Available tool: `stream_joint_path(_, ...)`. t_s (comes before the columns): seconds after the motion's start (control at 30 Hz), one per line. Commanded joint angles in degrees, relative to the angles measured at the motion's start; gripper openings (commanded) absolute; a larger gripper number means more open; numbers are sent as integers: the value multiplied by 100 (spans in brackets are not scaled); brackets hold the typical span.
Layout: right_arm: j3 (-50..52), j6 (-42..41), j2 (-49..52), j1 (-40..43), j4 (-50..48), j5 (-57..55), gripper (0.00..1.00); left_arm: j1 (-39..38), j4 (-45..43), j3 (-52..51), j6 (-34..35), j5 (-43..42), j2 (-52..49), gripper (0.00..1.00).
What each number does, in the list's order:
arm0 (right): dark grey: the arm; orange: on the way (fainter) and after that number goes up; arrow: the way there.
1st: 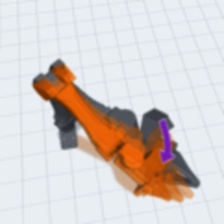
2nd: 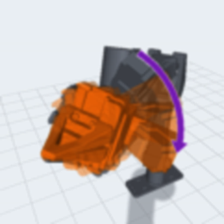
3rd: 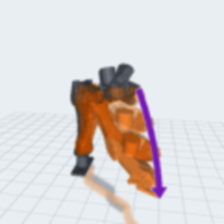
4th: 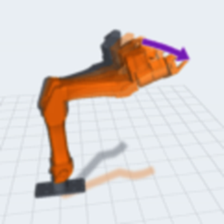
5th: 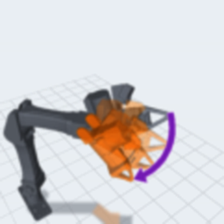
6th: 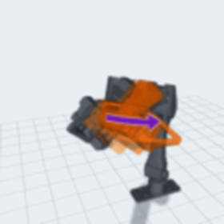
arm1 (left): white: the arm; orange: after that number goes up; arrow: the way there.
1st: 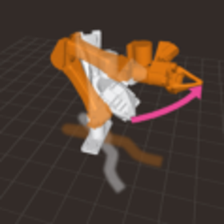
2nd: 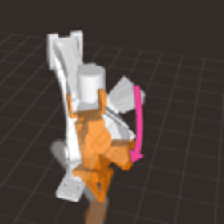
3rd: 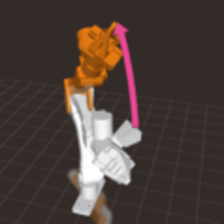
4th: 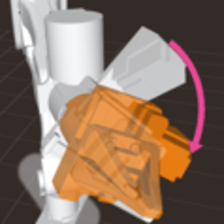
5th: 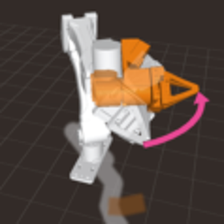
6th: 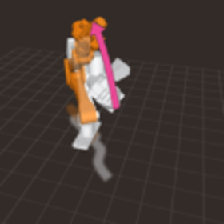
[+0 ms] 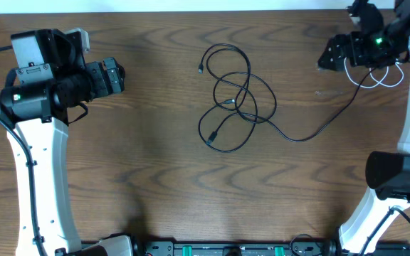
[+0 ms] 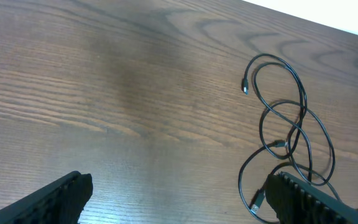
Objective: Untangle cables
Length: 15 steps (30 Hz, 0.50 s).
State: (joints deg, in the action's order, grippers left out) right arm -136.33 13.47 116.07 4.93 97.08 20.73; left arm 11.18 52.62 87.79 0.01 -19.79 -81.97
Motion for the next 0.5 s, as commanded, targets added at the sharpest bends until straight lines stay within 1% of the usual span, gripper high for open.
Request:
stream_joint_path(0.0, 74, -160, -83, -214, 26, -398, 98, -13, 28, 20, 7, -13, -33, 94)
stream_joint_path(0.13, 83, -295, -282, -313, 26, -640, 98, -13, 26, 20, 7, -13, -33, 94)
stream_joint_path(0.23, 295, -319, -699, -348, 26, -699, 99, -13, 26, 20, 7, -13, -33, 94)
stream_joint_path(0.37, 1091, -358, -1432, -352, 15, -758, 99, -13, 26, 20, 7, -13, -33, 94)
stream_joint_path(0.47, 2105, -356, -1919, -352, -232, -769, 99, -13, 15, 20, 7, -13, -33, 94)
